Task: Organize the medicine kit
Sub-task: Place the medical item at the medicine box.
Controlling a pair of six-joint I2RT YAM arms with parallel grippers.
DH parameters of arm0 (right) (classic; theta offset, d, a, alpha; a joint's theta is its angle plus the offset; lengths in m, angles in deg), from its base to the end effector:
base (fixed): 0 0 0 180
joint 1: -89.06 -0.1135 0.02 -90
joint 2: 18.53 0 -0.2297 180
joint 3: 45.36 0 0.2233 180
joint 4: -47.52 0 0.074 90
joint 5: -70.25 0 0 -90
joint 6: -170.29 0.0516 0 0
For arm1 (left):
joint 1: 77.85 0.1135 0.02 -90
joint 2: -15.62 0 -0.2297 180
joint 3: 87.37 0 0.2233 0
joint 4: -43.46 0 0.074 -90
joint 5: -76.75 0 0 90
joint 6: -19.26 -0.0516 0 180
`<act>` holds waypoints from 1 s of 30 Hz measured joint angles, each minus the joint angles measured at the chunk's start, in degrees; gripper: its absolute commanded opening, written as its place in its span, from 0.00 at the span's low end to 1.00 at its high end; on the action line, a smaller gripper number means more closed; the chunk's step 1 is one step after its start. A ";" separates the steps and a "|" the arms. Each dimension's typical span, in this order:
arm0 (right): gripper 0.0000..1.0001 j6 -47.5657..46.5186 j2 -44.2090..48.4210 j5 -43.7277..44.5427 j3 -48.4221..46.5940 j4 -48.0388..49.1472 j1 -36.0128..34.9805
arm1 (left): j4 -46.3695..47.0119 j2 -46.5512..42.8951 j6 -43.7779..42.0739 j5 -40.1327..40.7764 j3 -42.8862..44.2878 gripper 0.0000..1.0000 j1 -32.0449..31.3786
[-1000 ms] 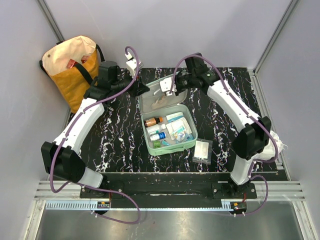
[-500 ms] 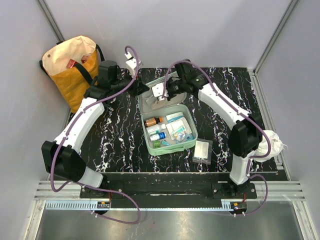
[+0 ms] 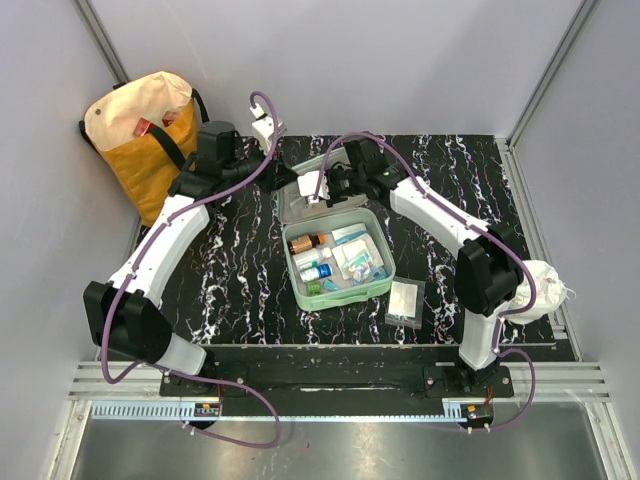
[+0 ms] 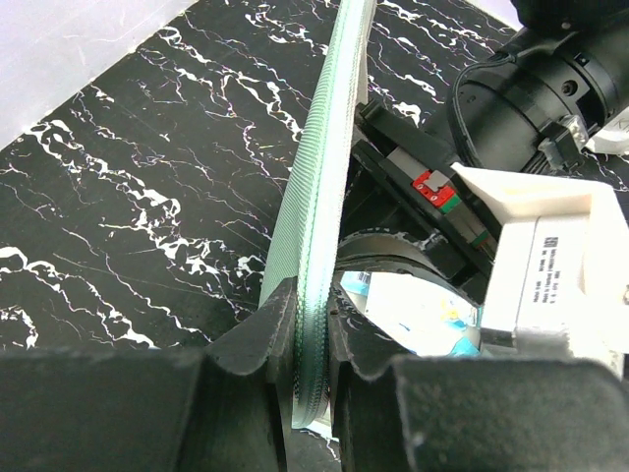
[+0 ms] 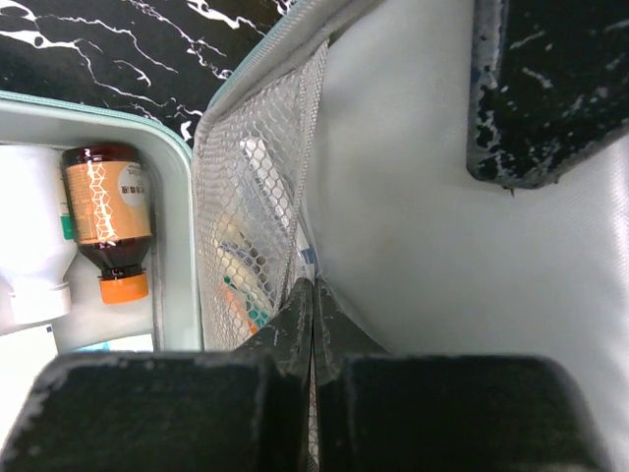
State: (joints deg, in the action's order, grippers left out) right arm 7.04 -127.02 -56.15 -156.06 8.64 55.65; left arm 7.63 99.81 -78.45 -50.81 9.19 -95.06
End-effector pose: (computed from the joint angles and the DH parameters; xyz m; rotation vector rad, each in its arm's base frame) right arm 0.3243 0.2506 0.2710 -1.8525 0.9559 0.2839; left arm 0.2966 -0.1248 0.3441 0.8318 1.7808 -0.7543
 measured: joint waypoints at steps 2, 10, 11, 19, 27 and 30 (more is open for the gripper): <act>0.00 0.81 0.00 1.68 0.00 0.28 -0.20 | 0.04 0.00 0.00 0.09 0.00 0.12 -0.02; 0.00 3.50 0.94 4.42 1.40 1.46 0.31 | 0.22 0.00 0.46 1.57 0.00 0.11 -0.04; 0.00 3.52 1.46 4.33 1.97 1.44 0.46 | 0.22 0.00 0.59 1.57 0.00 0.11 -0.09; 0.00 2.67 0.76 4.20 -1.51 -6.19 1.81 | 0.28 -0.02 1.36 1.60 0.00 0.11 -0.24; 0.14 2.23 0.96 5.38 0.24 -5.11 1.81 | 0.20 -0.04 1.66 1.75 0.00 0.11 -0.35; 0.27 2.62 2.34 5.35 2.19 -3.10 1.81 | 0.20 -0.04 1.79 1.77 0.00 0.11 -0.39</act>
State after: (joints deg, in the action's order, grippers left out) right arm 9.66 -124.68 -50.80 -153.87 5.54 57.46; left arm 7.82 99.76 -76.65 -49.04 9.19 -95.46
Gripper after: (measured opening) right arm 0.172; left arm 0.187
